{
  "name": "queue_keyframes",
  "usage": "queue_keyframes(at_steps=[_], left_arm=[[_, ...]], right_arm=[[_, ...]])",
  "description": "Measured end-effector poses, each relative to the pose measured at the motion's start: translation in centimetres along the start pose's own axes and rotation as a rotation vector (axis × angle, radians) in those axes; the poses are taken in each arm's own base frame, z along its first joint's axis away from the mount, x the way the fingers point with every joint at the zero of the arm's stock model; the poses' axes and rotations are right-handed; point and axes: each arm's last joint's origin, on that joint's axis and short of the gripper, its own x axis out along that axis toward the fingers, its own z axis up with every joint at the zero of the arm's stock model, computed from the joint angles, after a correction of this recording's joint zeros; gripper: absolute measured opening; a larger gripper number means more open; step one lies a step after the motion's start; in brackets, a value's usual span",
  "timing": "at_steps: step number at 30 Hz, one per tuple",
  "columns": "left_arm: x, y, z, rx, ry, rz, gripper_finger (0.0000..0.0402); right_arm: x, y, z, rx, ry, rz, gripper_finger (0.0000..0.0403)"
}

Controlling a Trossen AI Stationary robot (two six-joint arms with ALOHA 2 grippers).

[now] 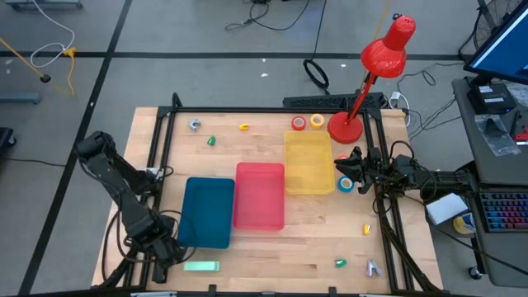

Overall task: Pick and place Stapler, Stapler remover, tape
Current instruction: Put the black stapler into the yellow bin

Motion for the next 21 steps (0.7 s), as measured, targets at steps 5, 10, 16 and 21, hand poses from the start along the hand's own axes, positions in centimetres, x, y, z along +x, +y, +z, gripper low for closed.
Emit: queue_keyframes(at_steps=[5,10,16,21], left_arm=[[0.7,-0.7,-0.2,0.006,0.002,-0.006,0.0229],[1.4,-1.2,-0.3,0.000,-0.009,0.004,0.0238],[2.5,-1.6,-0.4,-0.009,-0.017,0.051,0.0239],[3.8,-2.0,-0.8,-0.001,-0.001,0.101,0.0239]], right_arm=[[0.0,0.0,0.0,0.000,0.000,0.000,0.0089],[0.0,0.0,0.0,0.000,0.000,0.000,0.0089],[0.0,0.0,0.0,0.000,-0.001,0.000,0.0089],[0.0,0.0,0.0,0.000,0.000,0.000,0.0089]])
